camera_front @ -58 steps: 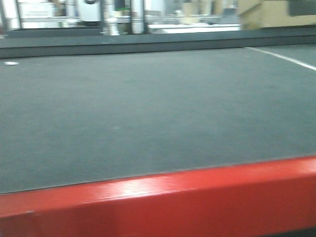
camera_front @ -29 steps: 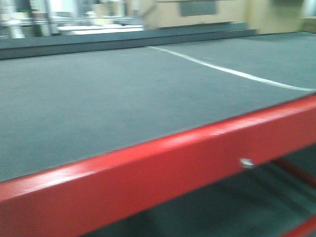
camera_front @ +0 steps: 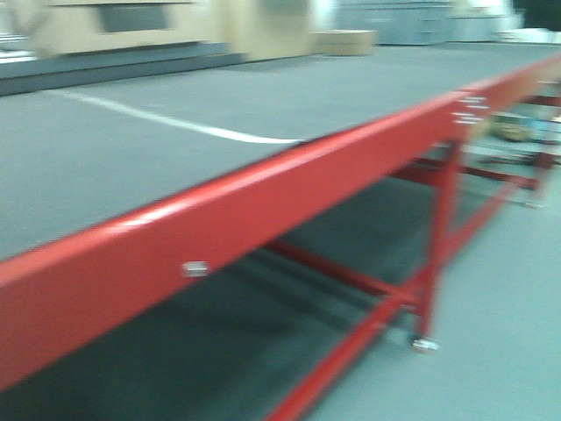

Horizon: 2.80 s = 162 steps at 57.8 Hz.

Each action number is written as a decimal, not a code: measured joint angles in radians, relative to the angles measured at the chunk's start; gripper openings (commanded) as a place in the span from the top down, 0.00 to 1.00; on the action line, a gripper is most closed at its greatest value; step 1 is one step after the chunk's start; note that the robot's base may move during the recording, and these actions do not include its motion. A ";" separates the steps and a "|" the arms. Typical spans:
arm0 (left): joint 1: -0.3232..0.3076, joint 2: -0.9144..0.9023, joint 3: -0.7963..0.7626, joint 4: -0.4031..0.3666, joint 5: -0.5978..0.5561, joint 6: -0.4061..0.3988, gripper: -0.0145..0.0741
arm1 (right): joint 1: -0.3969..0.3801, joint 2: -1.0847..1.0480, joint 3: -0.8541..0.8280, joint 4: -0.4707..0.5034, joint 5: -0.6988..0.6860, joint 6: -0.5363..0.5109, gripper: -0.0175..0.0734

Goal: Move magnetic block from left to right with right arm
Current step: 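Drive the base away from the red table carrying the cube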

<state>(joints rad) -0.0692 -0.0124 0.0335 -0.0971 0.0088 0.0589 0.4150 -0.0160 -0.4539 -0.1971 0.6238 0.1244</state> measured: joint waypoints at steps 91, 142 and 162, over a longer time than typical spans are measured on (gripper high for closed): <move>0.002 0.000 0.000 0.000 0.000 0.000 0.98 | 0.000 0.000 0.000 0.000 0.000 0.000 0.59; 0.011 0.000 0.000 0.000 0.000 0.000 0.98 | 0.000 0.000 0.000 0.000 0.000 0.000 0.59; 0.011 0.000 0.000 0.000 0.001 0.000 0.98 | 0.000 0.000 0.000 0.000 0.000 0.000 0.59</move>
<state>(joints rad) -0.0581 -0.0124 0.0335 -0.0971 0.0095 0.0589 0.4150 -0.0160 -0.4539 -0.1971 0.6238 0.1244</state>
